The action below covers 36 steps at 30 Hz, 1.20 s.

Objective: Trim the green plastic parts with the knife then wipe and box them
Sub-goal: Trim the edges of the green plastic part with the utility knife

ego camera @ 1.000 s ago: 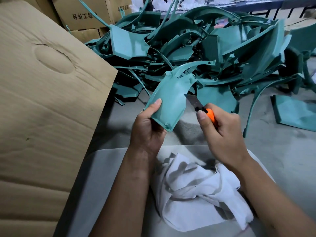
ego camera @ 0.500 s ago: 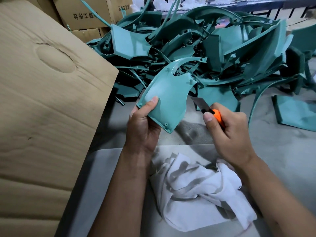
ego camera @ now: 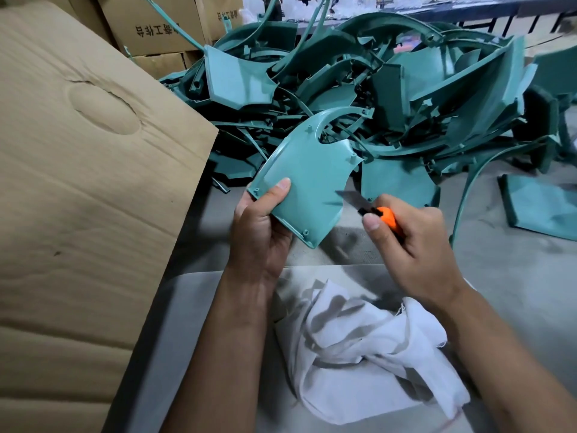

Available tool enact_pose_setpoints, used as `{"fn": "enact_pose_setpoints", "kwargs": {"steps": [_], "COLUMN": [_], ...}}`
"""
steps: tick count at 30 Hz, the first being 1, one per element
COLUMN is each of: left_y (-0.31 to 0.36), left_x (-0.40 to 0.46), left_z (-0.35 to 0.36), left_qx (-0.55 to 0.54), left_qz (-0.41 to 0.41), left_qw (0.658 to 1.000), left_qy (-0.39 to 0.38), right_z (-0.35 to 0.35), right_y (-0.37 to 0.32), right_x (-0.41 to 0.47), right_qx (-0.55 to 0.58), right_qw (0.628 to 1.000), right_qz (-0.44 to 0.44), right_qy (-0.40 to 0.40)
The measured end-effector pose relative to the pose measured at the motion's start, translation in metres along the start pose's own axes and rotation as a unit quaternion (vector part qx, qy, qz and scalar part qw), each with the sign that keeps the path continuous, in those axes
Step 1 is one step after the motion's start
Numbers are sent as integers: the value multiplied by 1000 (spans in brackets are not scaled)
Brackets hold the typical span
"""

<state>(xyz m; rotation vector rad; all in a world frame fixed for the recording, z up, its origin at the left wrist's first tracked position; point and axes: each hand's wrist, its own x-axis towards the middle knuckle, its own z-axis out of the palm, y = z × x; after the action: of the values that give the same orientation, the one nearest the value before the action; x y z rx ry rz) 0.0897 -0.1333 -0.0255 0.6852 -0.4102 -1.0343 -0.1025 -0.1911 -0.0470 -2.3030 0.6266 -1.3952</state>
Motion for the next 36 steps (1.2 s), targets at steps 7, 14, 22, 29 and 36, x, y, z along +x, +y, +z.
{"fn": "enact_pose_setpoints", "kwargs": {"steps": [7, 14, 22, 29, 36], "left_y": [5, 6, -19, -7, -4], "left_x": [-3, -4, -7, -7, -3], "left_z": [-2, 0, 16, 8, 7], "left_qx": [33, -11, 22, 208, 135], "left_qz": [14, 57, 29, 42, 98], "left_qw": [998, 996, 998, 976, 986], "left_qy": [-48, -62, -60, -53, 6], "right_z": [-3, -7, 13, -2, -8], "right_y": [10, 16, 15, 22, 14], "right_x": [-1, 2, 0, 0, 1], "right_qx": [-101, -16, 246, 183, 141], "right_qw": [988, 972, 946, 962, 973], "right_qz": [75, 153, 206, 197, 166], "right_qy": [84, 180, 51, 50, 73]}}
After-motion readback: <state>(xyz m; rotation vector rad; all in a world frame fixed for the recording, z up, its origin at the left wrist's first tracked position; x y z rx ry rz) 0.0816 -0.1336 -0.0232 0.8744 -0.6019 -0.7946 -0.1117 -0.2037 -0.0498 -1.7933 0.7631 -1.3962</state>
